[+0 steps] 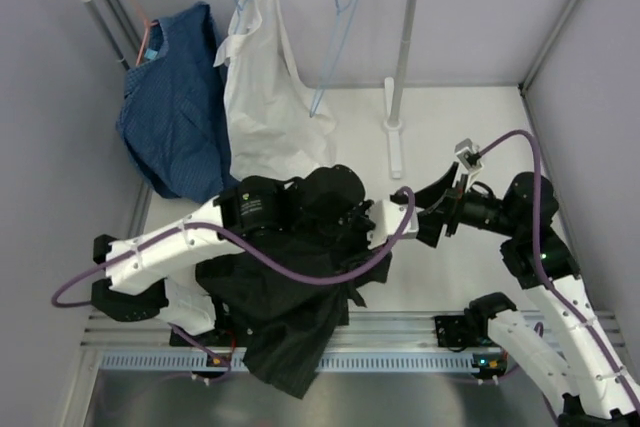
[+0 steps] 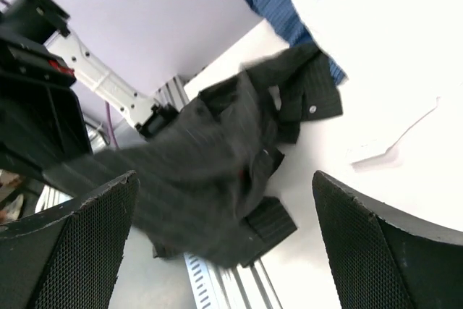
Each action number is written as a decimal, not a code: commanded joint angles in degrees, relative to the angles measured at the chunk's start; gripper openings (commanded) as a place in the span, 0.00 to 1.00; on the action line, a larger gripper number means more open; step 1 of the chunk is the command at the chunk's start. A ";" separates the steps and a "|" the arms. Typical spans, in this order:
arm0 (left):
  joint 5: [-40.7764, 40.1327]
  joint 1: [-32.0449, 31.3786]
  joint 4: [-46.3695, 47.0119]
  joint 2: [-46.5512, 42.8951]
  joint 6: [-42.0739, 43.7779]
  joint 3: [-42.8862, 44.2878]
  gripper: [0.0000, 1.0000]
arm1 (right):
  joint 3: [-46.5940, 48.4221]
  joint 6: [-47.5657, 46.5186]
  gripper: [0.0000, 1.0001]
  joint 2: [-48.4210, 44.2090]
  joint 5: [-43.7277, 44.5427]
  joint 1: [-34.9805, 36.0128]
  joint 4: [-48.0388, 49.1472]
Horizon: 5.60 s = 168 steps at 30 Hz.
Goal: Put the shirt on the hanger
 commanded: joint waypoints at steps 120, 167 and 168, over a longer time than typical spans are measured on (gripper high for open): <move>-37.14 12.64 92.07 2.98 -65.39 -65.25 0.41 | 1.71 7.03 0.00 3.35 76.12 34.69 -0.53; -34.77 12.90 11.75 -37.18 -24.08 -18.49 0.00 | -1.27 -6.59 0.77 6.60 49.92 38.74 10.73; -36.68 12.90 11.31 -37.62 -24.69 -18.49 0.00 | -1.98 -10.16 0.80 6.42 50.62 37.77 10.20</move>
